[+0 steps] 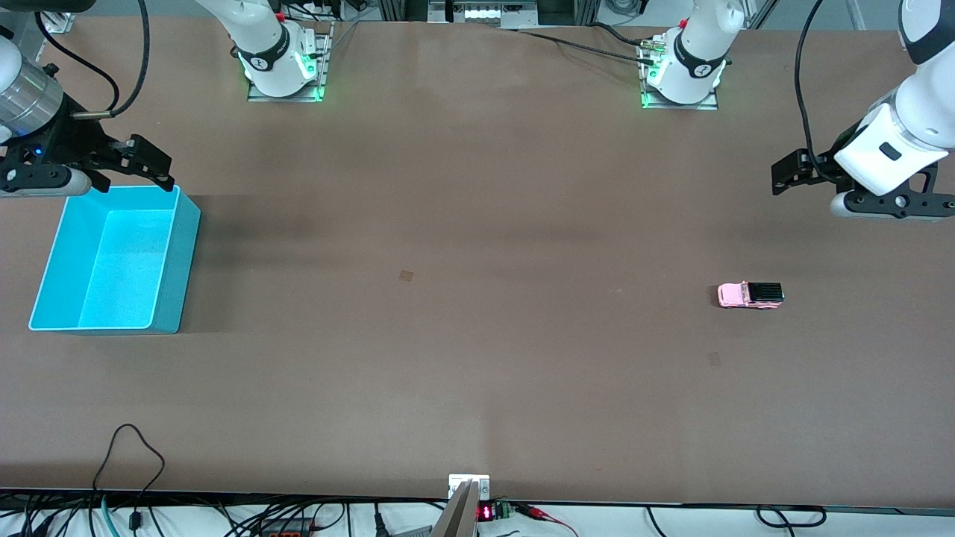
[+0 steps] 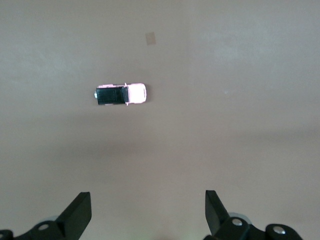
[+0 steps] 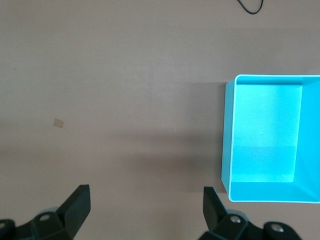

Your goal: Wind and store pink jeep toy

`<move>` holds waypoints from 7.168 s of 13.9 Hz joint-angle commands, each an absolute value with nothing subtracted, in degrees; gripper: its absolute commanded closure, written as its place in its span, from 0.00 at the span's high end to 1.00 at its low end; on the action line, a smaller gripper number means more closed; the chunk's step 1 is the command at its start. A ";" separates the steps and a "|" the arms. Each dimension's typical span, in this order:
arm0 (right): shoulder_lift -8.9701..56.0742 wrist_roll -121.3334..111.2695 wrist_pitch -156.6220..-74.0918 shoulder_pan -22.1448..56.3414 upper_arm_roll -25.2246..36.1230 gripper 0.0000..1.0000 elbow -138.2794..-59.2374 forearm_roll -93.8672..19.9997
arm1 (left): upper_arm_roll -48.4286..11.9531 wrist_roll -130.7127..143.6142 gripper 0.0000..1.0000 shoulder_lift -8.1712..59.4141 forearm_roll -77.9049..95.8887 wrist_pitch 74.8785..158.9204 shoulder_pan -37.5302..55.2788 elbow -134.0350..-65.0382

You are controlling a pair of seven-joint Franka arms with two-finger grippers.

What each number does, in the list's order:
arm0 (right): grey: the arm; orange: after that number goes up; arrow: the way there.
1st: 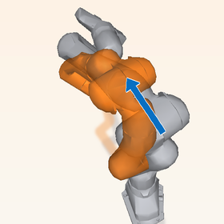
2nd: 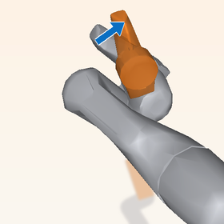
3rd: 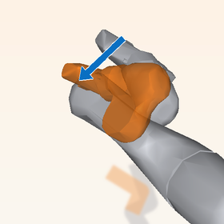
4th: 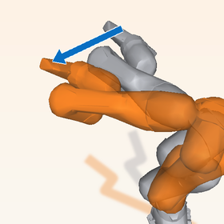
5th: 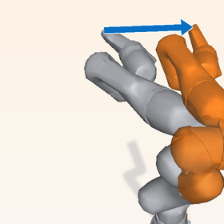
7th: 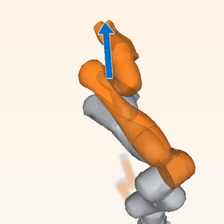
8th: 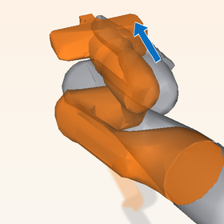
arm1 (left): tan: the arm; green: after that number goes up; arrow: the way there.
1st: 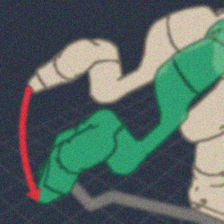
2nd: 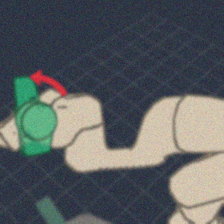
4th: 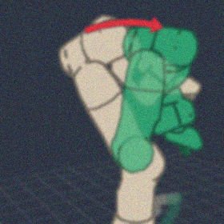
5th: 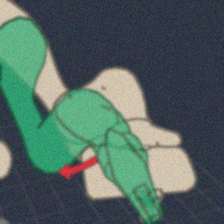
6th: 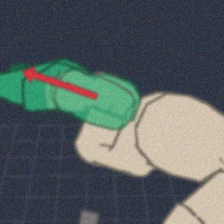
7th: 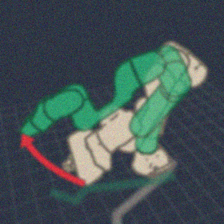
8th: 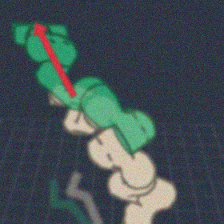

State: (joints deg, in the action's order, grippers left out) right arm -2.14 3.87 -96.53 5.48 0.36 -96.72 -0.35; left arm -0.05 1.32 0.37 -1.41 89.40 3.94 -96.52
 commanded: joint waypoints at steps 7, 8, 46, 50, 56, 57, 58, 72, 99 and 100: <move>-3.43 2.99 -95.98 5.45 0.53 1.00 -97.47 0.09 | 0.26 -3.83 1.00 3.33 0.80 83.68 4.48 -93.34; -3.43 2.99 -95.98 5.45 0.61 1.00 -97.47 0.09 | 0.44 -9.35 1.00 3.43 0.62 83.67 4.40 -93.34; -3.52 2.46 -95.98 5.45 0.70 1.00 -97.38 0.09 | 0.18 -98.79 0.18 28.92 -7.03 143.53 -7.82 -115.49; -3.52 2.29 -95.89 5.45 0.79 1.00 -97.38 0.00 | 0.09 -98.88 0.15 28.92 -7.03 143.53 -7.47 -115.31; -3.52 2.29 -95.89 5.45 0.79 1.00 -97.38 0.09 | 0.09 -100.63 0.14 31.63 -7.03 143.35 -10.88 -114.26; -3.52 2.29 -95.89 5.45 0.79 1.00 -97.38 0.09 | 0.09 -102.29 0.15 32.42 -7.03 143.26 -12.46 -113.21; -3.52 2.29 -95.89 5.45 0.79 1.00 -97.38 0.09 | 0.09 -105.00 0.15 33.65 -7.03 143.26 -15.18 -111.55; -3.52 2.29 -95.89 5.45 0.70 1.00 -97.38 0.09 | -0.26 -114.87 0.15 40.25 -6.42 143.09 -26.10 -104.51; -3.96 2.29 -95.89 5.36 0.79 1.00 -97.47 0.00 | -7.64 -83.35 1.00 23.56 -6.94 96.28 -15.84 -91.78; -3.96 2.29 -95.89 5.36 0.79 1.00 -97.47 0.00 | -7.65 -80.71 1.00 23.55 -7.03 92.76 -14.43 -89.23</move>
State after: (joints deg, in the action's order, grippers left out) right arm -2.79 3.29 -96.41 5.47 0.75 -96.71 -0.33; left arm -7.75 -85.62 23.80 -6.31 98.99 -16.62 -93.57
